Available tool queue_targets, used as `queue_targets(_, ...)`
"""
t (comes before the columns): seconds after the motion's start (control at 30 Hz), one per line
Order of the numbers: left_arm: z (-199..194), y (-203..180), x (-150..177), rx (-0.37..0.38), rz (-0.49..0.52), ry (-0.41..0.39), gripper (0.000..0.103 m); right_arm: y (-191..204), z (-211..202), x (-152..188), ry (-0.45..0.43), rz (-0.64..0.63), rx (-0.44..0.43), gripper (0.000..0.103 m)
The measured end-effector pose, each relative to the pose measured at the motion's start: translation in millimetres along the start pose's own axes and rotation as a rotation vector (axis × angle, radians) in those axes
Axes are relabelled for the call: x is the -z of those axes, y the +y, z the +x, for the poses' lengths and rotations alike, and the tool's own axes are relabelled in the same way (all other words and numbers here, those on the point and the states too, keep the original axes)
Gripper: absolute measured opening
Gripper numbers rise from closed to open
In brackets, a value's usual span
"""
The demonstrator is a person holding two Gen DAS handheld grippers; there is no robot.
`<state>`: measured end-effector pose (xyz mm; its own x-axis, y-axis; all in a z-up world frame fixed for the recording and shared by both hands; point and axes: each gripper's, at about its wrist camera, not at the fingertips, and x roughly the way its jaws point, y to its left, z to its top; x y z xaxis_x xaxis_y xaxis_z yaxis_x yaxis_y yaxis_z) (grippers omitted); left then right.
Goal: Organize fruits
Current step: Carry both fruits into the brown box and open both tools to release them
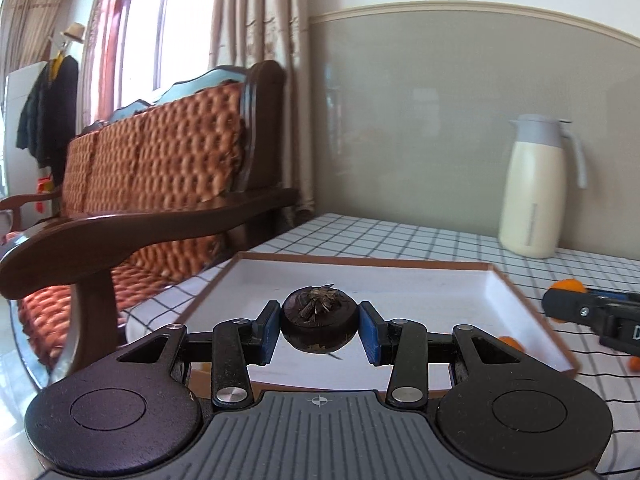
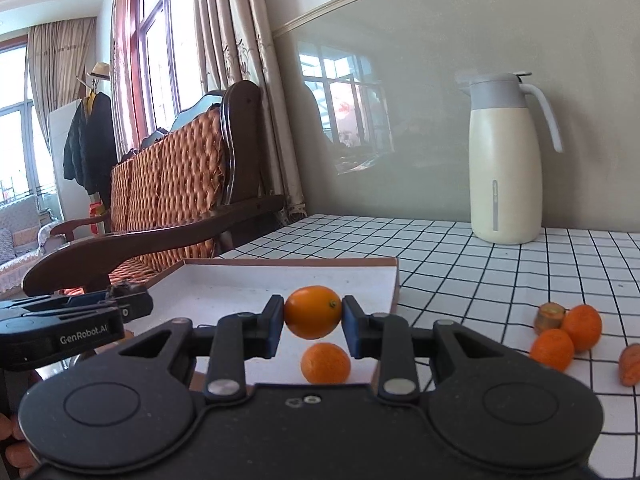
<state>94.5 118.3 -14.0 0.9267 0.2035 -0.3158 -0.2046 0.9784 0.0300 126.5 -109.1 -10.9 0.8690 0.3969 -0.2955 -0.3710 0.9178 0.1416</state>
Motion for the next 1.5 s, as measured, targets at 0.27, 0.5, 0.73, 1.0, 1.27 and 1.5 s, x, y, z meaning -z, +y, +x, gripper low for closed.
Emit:
queue_targets(0.27, 22.8, 24.0, -5.4, -0.049, -0.015, 0.014, 0.042, 15.3, 22.6, -0.1, 0.004, -0.064, 0.036, 0.023)
queue_targets(0.5, 42.8, 37.3, -2.5, -0.099, -0.029, 0.044, 0.042, 3.6, 47.9, -2.0, 0.040, -0.027, 0.071, 0.023)
queue_targets(0.73, 73.6, 41.8, -2.7, -0.138, -0.024, 0.103, 0.045, 1.4, 63.1, -0.8, 0.028, -0.016, 0.108, 0.052)
queue_targets(1.0, 50.4, 30.0, -16.1, -0.165, -0.011, -0.012, 0.103, 5.1, 44.1, -7.3, -0.087, -0.004, 0.102, 0.086)
queue_targets(1.27, 34.1, 17.8, -14.6, -0.167, 0.058, -0.048, 0.103, 8.9, 35.7, -9.7, -0.118, -0.030, 0.065, 0.097)
queue_targets(1.5, 23.8, 5.8, -14.1, -0.172, 0.105, -0.057, 0.103, 2.4, 26.1, -6.8, -0.099, -0.017, 0.049, 0.097)
